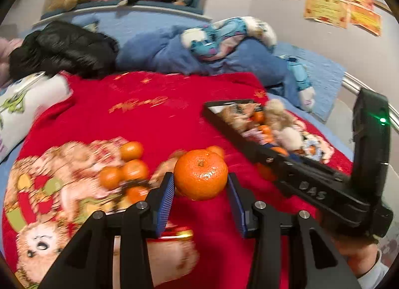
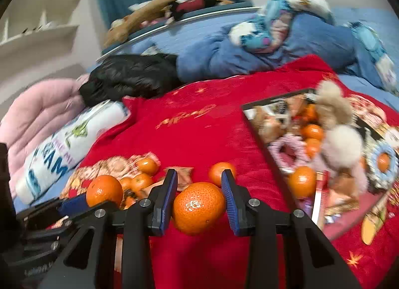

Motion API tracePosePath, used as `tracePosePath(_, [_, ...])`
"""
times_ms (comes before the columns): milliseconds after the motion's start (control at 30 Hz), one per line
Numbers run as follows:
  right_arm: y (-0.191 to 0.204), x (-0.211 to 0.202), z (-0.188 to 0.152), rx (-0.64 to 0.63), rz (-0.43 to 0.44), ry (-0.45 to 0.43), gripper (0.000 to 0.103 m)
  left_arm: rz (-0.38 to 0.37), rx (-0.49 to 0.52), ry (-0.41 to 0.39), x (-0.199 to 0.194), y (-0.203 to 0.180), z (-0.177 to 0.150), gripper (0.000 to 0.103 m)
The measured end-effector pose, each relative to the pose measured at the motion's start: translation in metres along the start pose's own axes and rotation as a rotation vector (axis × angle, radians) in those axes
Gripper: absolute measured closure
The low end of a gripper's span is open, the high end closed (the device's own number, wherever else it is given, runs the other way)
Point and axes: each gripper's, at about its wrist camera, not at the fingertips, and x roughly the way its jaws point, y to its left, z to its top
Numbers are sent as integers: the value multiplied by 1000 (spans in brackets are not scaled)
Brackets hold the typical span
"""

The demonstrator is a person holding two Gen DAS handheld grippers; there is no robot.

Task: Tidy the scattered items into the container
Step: 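Carry both held tangerines over to the black box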

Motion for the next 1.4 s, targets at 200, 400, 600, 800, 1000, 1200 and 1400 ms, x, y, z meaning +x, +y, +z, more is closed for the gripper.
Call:
tracePosePath(200, [-36, -20, 3, 24, -20, -26, 68, -141, 59, -15, 14, -50, -4, 59])
tracePosePath(400, [-92, -52, 7, 53, -102, -72, 68, -173, 107, 35, 23, -77, -17, 59])
tracePosePath(600, [-144, -75, 0, 135, -198, -80, 68, -188, 62, 92, 46, -98, -14, 59])
tracePosePath(800, [-164, -95, -5, 136, -229, -86, 68, -217, 82, 86, 59, -130, -13, 59])
tracePosePath(1000, [-176, -93, -11, 160, -182, -76, 68, -224, 116, 103, 71, -153, -17, 59])
tracePosePath(1200, [-168, -69, -7, 131, -128, -65, 68, -209, 120, 112, 85, -164, -16, 59])
tracePosePath(1400, [-170, -49, 4, 112, -110, -69, 68, -183, 122, 123, 104, -173, -10, 59])
